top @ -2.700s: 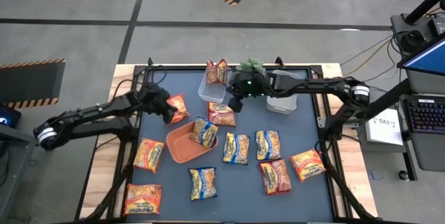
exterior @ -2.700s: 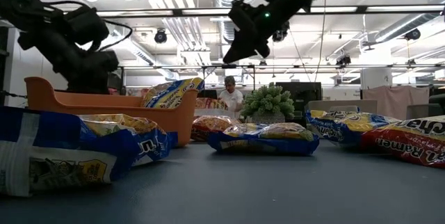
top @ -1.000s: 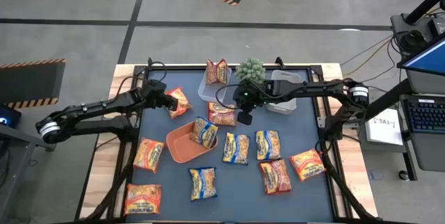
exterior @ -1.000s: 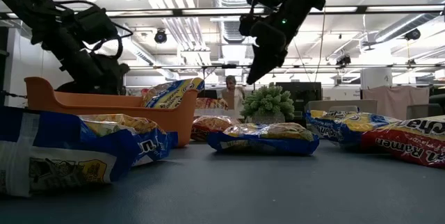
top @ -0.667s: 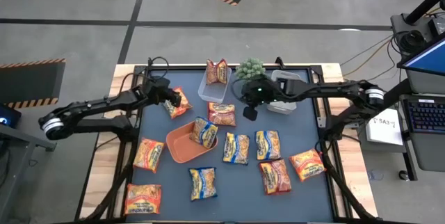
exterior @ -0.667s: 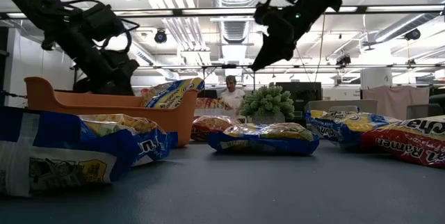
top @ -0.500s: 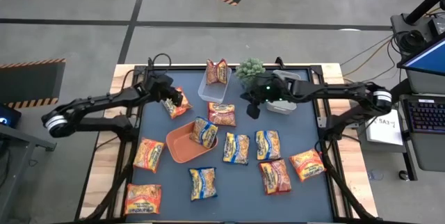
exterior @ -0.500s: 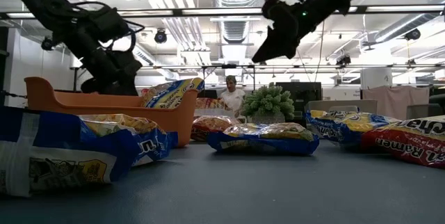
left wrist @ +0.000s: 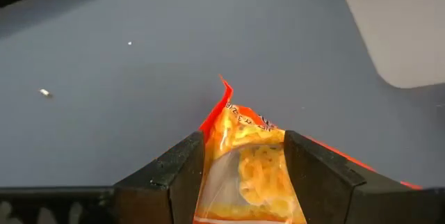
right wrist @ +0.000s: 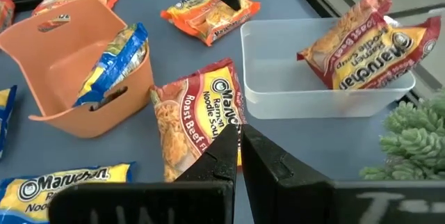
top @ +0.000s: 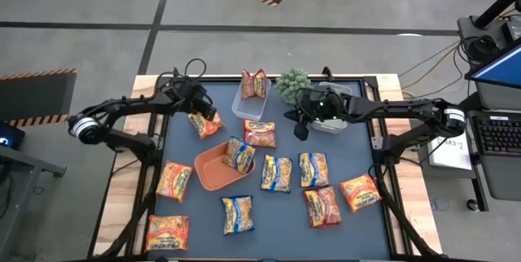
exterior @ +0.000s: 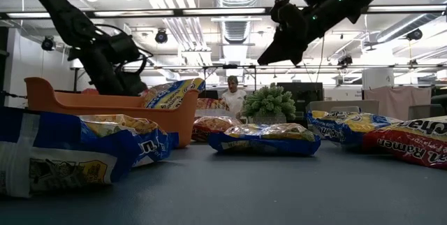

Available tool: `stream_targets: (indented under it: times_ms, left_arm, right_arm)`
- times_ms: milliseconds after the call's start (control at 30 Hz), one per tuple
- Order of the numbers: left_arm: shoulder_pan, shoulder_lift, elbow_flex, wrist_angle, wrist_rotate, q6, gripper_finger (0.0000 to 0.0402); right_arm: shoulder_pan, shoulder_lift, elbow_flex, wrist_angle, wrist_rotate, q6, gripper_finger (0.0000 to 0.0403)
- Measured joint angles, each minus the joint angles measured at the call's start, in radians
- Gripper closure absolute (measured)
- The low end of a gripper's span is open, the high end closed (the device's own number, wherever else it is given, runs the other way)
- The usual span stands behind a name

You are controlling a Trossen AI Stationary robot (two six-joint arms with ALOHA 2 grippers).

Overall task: Sort Maruchan noodles
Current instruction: Put the orange noodle pack into the gray bin

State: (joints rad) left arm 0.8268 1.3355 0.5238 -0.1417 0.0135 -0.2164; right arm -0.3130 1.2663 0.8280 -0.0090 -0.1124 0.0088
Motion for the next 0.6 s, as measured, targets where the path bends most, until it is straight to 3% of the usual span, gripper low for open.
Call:
stream_targets:
  times_ms: [333, 600]
  left_arm:
    - [-0.001, 0.114, 0.025, 0.072, 0.005, 0.035, 0.0237]
    - [0.0, 0.113, 0.023, 0.064, -0.009, 0.061, 0.035]
  right_arm:
    - [0.0, 0.006, 0.0, 0.001, 0.0, 0.044, 0.0394]
    - [0.001, 0.006, 0.0, 0.017, 0.0, 0.059, 0.0394]
